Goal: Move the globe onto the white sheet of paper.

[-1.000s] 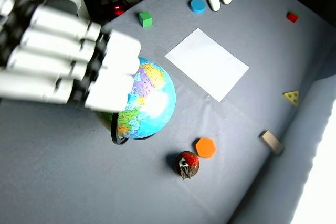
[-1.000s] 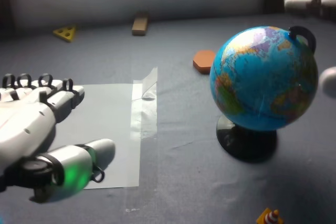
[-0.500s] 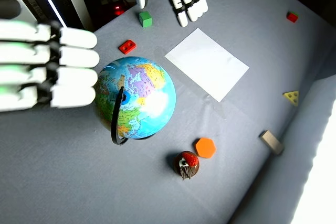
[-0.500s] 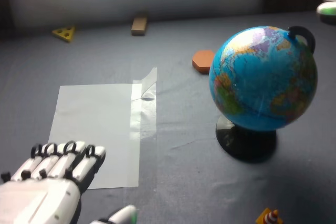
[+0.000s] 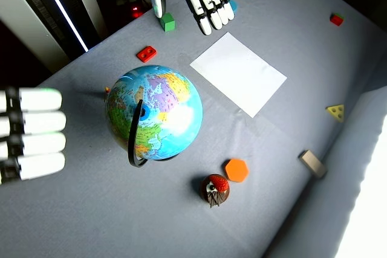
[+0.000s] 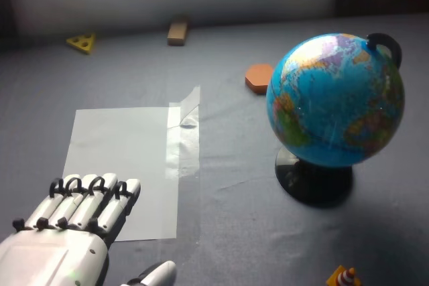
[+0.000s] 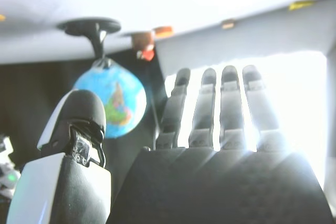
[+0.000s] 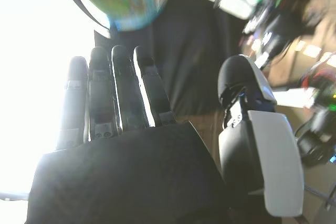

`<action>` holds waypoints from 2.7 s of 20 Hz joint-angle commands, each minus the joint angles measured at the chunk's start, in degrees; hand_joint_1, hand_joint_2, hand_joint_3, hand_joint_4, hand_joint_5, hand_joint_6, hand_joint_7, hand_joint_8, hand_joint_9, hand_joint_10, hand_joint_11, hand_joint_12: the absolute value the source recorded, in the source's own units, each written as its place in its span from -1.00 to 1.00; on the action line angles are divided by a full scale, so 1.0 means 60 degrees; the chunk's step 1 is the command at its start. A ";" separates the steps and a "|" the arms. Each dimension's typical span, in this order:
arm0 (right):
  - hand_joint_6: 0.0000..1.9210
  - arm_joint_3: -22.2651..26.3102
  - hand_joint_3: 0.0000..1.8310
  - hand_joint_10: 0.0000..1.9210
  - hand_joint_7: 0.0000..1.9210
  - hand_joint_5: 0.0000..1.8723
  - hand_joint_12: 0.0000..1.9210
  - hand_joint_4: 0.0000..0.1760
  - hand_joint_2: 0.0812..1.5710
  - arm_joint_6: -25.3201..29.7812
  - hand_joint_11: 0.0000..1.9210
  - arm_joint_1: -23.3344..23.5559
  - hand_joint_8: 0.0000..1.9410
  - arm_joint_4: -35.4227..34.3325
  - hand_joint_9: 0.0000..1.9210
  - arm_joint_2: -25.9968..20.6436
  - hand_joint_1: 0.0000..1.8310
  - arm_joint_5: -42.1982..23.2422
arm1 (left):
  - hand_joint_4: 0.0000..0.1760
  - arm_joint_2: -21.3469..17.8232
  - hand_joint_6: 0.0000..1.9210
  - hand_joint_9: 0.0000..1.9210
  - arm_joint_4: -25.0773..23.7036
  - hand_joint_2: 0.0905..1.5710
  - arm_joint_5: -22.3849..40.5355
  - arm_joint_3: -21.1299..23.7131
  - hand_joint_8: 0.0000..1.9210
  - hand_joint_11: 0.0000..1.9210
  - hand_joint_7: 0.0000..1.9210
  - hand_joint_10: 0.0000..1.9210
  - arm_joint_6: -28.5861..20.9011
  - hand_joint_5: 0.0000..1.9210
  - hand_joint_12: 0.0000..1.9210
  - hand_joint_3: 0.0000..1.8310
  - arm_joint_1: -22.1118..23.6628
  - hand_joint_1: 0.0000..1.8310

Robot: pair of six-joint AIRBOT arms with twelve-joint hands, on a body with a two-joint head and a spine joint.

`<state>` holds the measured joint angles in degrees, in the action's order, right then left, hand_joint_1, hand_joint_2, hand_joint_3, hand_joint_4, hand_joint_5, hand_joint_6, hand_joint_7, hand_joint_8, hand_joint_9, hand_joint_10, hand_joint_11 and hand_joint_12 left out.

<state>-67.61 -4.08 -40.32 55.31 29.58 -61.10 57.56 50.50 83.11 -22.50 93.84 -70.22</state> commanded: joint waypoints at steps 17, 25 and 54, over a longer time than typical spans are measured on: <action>-1.00 -0.2964 -0.99 -1.00 -0.85 -0.85 -0.79 -1.00 0.54 -0.3698 -1.00 -0.2353 -1.00 0.0104 -0.87 0.3770 -1.00 -0.0602 | -0.65 0.0119 -1.00 -1.00 -0.3350 0.55 -0.0783 -0.1815 -1.00 -1.00 -1.00 -1.00 -0.2374 -0.96 -1.00 -1.00 -0.1012 -1.00; -0.99 -0.3269 -0.99 -1.00 -0.83 -0.83 -0.65 -1.00 0.55 -0.2609 -1.00 -0.0601 -1.00 0.1463 -0.85 0.4606 -1.00 0.0442 | -0.79 -0.0036 -1.00 -1.00 -0.3476 0.56 -0.1117 -0.1868 -1.00 -0.99 -1.00 -1.00 -0.2524 -0.96 -1.00 -1.00 -0.1030 -1.00; -0.98 -0.3241 -1.00 -1.00 -0.84 -0.82 -0.76 -1.00 0.54 -0.1024 -1.00 0.0906 -0.99 0.2644 -0.88 0.5864 -1.00 0.2307 | -0.81 -0.0199 -1.00 -1.00 -0.3612 0.55 -0.1934 -0.2550 -1.00 -1.00 -1.00 -1.00 -0.3084 -0.95 -1.00 -1.00 -0.0854 -1.00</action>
<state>-87.05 -10.22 -35.16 73.30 64.55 -46.28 56.55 31.22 65.41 -37.74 75.48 -75.83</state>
